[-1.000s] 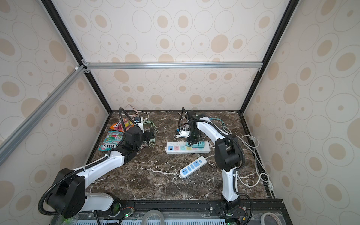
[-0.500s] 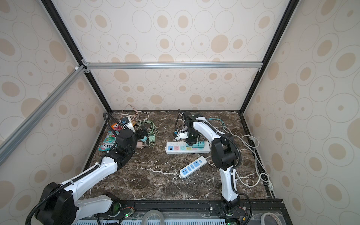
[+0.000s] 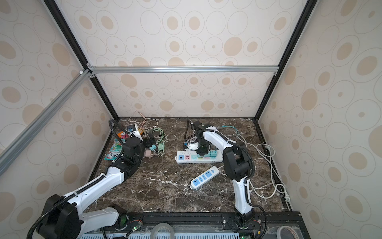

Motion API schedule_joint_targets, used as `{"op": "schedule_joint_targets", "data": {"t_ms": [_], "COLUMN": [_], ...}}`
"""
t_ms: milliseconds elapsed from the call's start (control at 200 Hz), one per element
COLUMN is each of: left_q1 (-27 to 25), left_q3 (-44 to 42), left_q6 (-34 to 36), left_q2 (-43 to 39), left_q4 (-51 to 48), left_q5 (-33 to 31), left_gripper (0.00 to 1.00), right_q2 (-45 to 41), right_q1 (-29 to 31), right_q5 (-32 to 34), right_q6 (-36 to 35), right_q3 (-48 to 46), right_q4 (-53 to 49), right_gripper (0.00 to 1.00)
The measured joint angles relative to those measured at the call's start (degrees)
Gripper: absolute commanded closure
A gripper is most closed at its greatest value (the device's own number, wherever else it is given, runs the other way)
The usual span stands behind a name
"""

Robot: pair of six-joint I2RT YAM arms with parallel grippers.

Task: Insert the plug
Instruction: 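Press teal charger into yellow socket with right gripper while left moves over chargers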

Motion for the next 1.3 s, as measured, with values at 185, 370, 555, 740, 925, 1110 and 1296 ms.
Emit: {"op": "schedule_joint_targets", "data": {"t_ms": [185,370,555,740,925,1110,1296], "left_q1": [0.0,0.0,0.0,0.1,0.2,0.2,0.2], "left_q3": [0.0,0.0,0.0,0.0,0.0,0.0,0.0], "left_q6": [0.0,0.0,0.0,0.0,0.0,0.3,0.5], "left_q2": [0.0,0.0,0.1,0.4,0.5,1.0,2.2], "left_q4": [-0.3,-0.5,-0.5,-0.8,-1.3,-1.4,-2.3], "left_q5": [0.0,0.0,0.2,0.7,1.1,2.6,2.6], "left_gripper": [0.02,0.02,0.02,0.02,0.02,0.02,0.02], "right_q2": [-1.2,-4.6,-5.7,-4.3,-3.5,-2.3,-1.9], "right_q1": [0.1,0.2,0.2,0.5,0.7,0.7,0.7], "right_q5": [0.0,-0.2,0.1,0.9,1.6,1.3,-0.5], "right_q6": [-1.0,-2.9,-3.6,-3.4,-2.8,-1.1,1.8], "right_q3": [-1.9,-7.1,-9.2,-7.1,-5.8,-3.5,-2.3], "right_q4": [1.7,6.2,8.7,6.7,5.4,3.2,1.2], "right_gripper": [1.0,1.0,1.0,1.0,0.96,0.71,0.37]}}
